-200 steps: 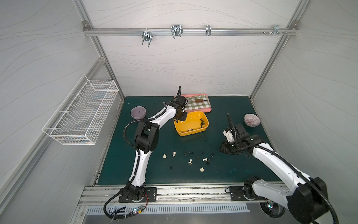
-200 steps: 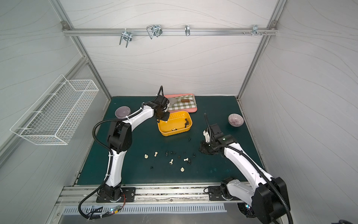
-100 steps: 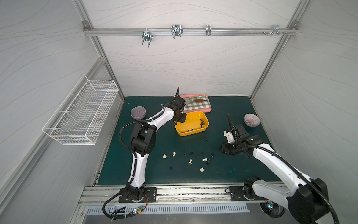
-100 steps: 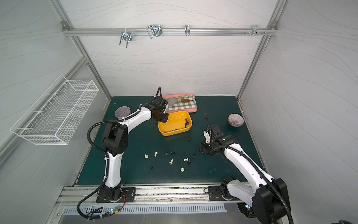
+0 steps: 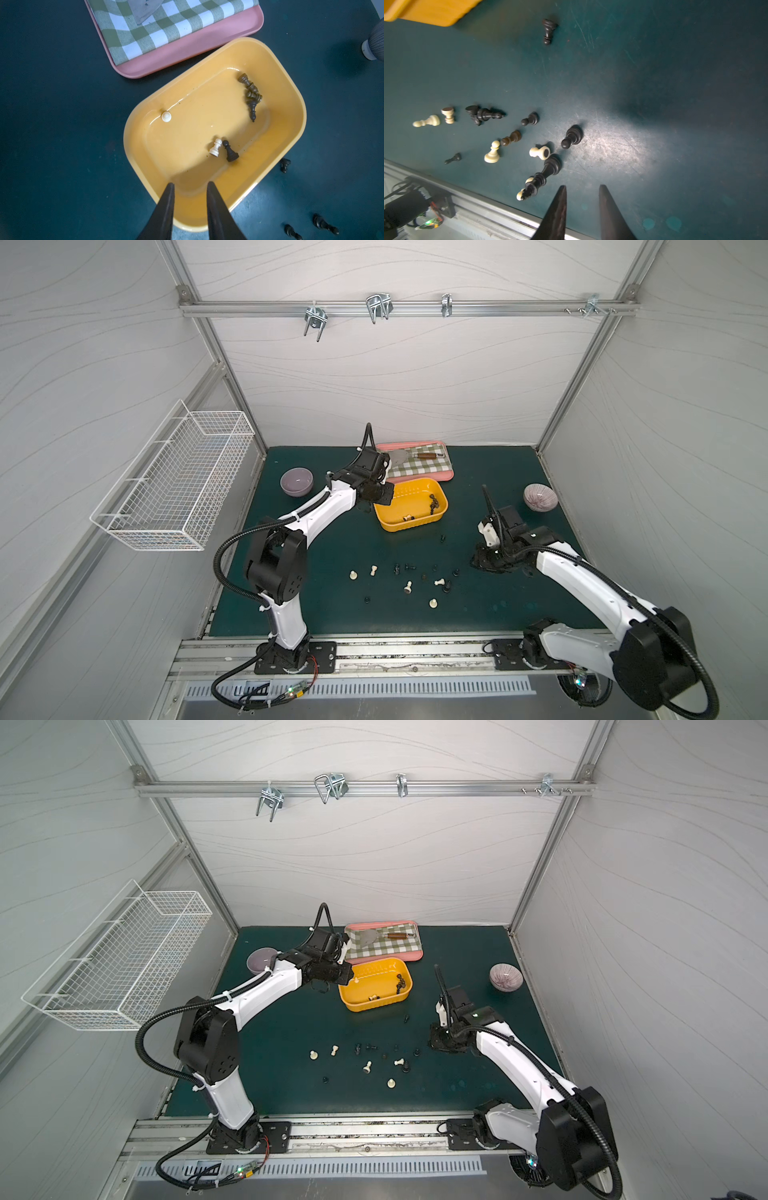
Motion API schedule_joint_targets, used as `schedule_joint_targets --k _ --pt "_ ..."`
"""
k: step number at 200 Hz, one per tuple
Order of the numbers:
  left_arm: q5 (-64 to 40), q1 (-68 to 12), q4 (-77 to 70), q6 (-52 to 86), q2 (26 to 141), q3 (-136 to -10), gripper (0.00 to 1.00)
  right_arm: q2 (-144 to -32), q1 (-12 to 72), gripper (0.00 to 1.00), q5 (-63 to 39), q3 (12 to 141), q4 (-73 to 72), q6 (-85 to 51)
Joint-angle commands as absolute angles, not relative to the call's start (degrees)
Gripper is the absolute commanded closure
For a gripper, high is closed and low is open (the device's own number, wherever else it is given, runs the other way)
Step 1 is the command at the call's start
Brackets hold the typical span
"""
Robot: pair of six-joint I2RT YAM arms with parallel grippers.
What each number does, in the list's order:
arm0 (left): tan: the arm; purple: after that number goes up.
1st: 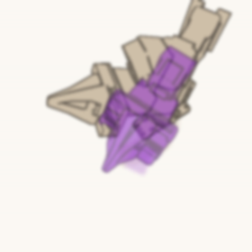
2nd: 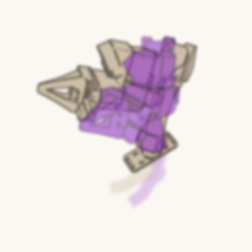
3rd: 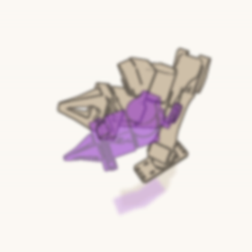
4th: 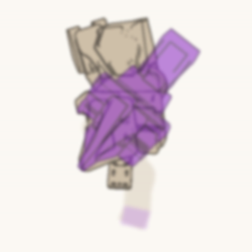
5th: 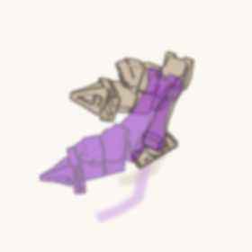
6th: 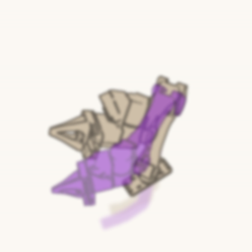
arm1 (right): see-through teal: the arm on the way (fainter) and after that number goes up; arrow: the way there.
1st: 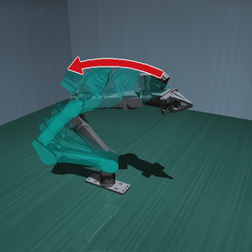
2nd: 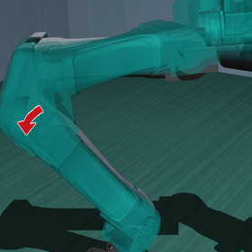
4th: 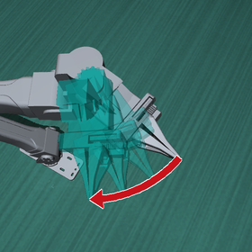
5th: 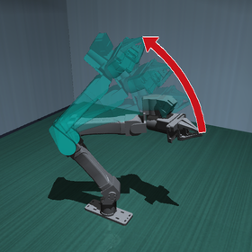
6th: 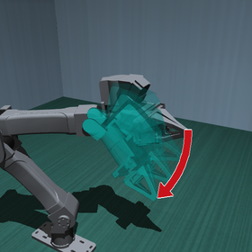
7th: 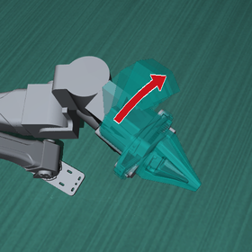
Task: Put the chess pieces into the storage box
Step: Pick up the chess piece at the center of the board.
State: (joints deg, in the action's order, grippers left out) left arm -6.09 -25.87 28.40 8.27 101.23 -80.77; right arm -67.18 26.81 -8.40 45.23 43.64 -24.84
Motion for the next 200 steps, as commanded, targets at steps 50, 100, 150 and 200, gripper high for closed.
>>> schedule_joint_targets --k 50,100,150,200 --pt "-7.52 -25.49 22.07 9.46 86.53 -64.54 0.72 -80.93 35.44 0.66 3.17 56.7 41.05 -28.22" --pt "-6.97 -24.89 23.65 6.29 80.59 -59.71 0.71 -91.65 37.34 0.66 8.85 62.74 35.66 -37.11" --pt "-8.83 -24.08 23.97 5.79 78.26 -56.93 0.71 -98.87 38.21 0.65 12.3 67.07 33.15 -40.85" --pt "-9.59 -23.95 23.55 5.11 76.9 -55.07 0.71 -102.78 38.23 0.66 14.82 68.24 31.94 -43.11"
